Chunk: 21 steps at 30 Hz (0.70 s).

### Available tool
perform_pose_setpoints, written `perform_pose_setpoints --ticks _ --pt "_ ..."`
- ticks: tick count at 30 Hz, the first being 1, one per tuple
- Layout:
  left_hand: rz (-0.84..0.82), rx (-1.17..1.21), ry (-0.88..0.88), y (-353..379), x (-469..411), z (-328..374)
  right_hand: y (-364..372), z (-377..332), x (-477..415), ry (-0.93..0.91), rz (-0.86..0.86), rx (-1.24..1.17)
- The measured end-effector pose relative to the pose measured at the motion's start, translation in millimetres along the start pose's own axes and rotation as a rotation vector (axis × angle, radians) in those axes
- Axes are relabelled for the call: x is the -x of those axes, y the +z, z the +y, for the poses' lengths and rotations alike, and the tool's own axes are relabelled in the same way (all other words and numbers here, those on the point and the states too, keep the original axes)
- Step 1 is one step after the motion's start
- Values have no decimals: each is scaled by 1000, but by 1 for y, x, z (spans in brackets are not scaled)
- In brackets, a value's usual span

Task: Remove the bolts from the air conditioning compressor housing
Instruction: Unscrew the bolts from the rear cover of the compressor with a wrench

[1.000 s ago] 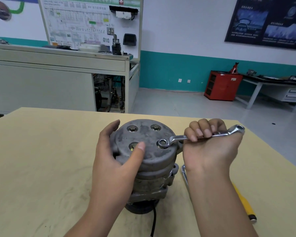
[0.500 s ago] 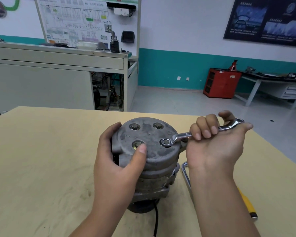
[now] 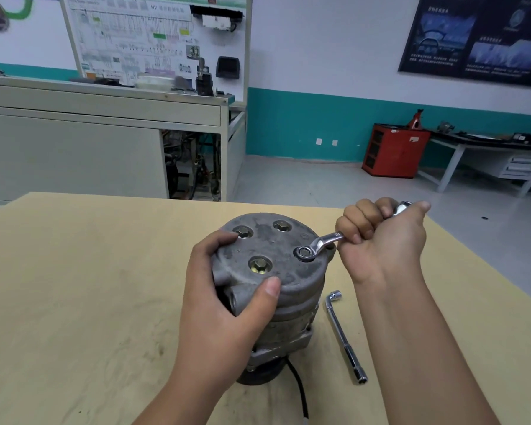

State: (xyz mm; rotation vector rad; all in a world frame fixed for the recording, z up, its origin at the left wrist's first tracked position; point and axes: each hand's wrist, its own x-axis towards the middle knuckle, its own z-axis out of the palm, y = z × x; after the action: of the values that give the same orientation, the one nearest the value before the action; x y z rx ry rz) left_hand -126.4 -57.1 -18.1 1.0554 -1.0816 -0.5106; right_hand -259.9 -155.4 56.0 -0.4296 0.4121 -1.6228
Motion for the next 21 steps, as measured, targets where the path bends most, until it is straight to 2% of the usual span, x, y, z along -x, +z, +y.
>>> perform_pose_setpoints --ticks 4,10,15,17,19,21 --pt "6 -36 1 4 3 0 3 -2 -7 71 1 14" --pt "-61 26 -20 -7 -12 4 28 9 -24 331 -111 284" --pt "-117 38 -13 1 -10 2 32 8 -38 523 -169 331" --pt "-134 63 -26 2 -12 1 28 4 -41 580 -174 221" --pt "-142 91 -44 4 -13 2 21 1 -43 567 -144 -51" --pt "-143 107 -48 6 -13 2 14 -9 -45 422 -85 -352"
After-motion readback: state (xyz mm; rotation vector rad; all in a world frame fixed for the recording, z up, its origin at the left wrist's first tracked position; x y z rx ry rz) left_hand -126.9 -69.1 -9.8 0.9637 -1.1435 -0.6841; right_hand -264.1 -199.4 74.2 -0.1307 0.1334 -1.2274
